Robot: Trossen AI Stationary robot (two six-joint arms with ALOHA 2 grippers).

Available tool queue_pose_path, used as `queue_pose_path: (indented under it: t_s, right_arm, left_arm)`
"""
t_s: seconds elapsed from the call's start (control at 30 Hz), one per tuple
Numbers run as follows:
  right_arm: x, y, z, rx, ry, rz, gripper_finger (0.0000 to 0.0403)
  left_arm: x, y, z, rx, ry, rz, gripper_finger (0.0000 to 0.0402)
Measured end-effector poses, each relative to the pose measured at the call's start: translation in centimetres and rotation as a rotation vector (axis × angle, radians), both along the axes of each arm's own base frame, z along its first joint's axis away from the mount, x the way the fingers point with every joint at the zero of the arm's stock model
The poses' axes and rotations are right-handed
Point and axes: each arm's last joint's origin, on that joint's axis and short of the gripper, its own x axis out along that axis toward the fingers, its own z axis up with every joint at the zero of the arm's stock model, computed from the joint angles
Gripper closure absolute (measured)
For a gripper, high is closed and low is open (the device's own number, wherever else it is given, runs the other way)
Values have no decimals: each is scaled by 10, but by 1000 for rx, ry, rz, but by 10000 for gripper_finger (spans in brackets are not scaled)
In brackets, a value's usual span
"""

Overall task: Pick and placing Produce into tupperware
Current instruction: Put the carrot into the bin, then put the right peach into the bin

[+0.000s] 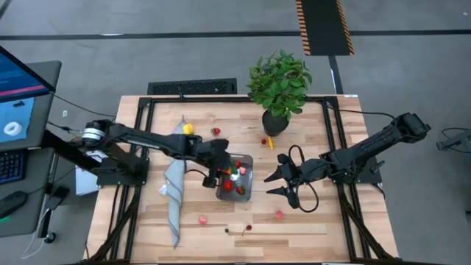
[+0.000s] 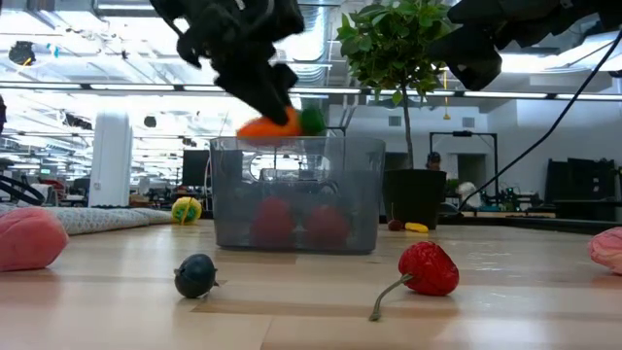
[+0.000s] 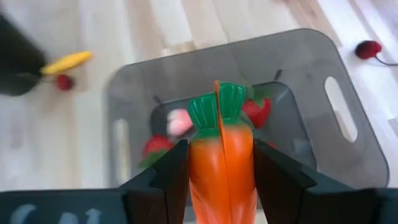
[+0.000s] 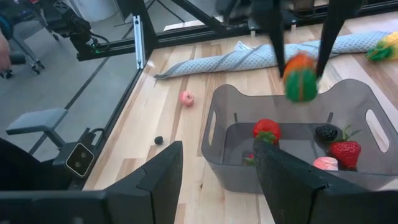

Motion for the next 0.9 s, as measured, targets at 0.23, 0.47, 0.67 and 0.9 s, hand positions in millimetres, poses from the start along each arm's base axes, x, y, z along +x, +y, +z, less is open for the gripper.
queue_pose_path:
  t_s: [0.23, 0.47, 0.67, 0.9]
  right_arm:
    - [0, 0, -1, -3, 7, 0, 182]
    - [0, 0, -1, -3, 7, 0, 182]
    - [0, 0, -1, -3, 7, 0, 182]
    - [0, -2, -1, -23, -3, -69, 182]
  left_arm:
    - [12, -1, -23, -9, 39, -8, 243]
    - [16, -2, -21, -55, -5, -27, 193]
    - [15, 1, -21, -40, 5, 6, 174]
    - [-6, 10, 19, -4, -73, 86, 179]
